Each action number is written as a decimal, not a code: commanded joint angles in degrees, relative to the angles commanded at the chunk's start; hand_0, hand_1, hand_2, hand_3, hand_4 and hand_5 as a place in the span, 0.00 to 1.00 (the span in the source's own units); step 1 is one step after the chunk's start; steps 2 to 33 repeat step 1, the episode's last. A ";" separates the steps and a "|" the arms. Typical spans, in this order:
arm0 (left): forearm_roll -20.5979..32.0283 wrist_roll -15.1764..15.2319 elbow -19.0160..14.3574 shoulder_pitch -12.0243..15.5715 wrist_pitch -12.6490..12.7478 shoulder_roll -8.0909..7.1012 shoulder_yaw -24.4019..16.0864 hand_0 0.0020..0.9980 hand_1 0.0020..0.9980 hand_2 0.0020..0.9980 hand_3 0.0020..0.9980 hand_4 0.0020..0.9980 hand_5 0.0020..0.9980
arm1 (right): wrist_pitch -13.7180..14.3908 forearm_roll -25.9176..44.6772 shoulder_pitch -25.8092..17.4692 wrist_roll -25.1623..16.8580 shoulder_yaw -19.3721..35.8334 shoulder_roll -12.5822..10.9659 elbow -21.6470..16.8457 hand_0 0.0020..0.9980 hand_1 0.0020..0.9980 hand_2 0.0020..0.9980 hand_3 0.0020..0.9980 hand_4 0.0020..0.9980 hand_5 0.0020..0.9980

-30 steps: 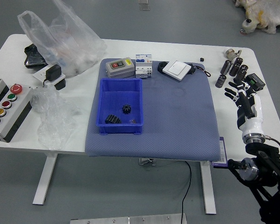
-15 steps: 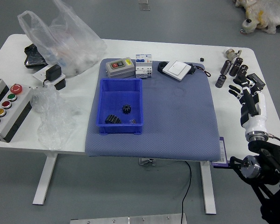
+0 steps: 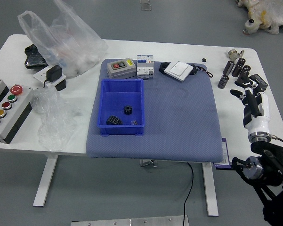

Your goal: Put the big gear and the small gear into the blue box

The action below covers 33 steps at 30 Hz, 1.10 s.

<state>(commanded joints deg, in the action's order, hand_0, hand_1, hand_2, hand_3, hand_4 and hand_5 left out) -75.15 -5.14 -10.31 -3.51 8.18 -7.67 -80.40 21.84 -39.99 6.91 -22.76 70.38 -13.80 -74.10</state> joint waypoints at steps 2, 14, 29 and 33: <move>0.01 0.00 0.00 0.02 0.00 0.01 0.03 0.63 0.58 0.55 0.68 0.71 0.27 | -0.04 -0.03 -0.03 0.06 -0.02 0.01 0.04 0.56 0.39 0.52 0.65 0.74 0.48; 0.01 0.00 0.00 0.02 0.00 0.01 0.03 0.63 0.58 0.55 0.68 0.71 0.27 | -0.04 -0.03 -0.03 0.06 -0.02 0.01 0.04 0.56 0.39 0.52 0.65 0.74 0.48; 0.01 0.00 0.00 0.02 0.00 0.01 0.03 0.63 0.58 0.55 0.68 0.71 0.27 | -0.04 -0.03 -0.03 0.06 -0.02 0.01 0.04 0.56 0.39 0.52 0.65 0.74 0.48; 0.01 0.00 0.00 0.02 0.00 0.01 0.03 0.63 0.58 0.55 0.68 0.71 0.27 | -0.04 -0.03 -0.03 0.06 -0.02 0.01 0.04 0.56 0.39 0.52 0.65 0.74 0.48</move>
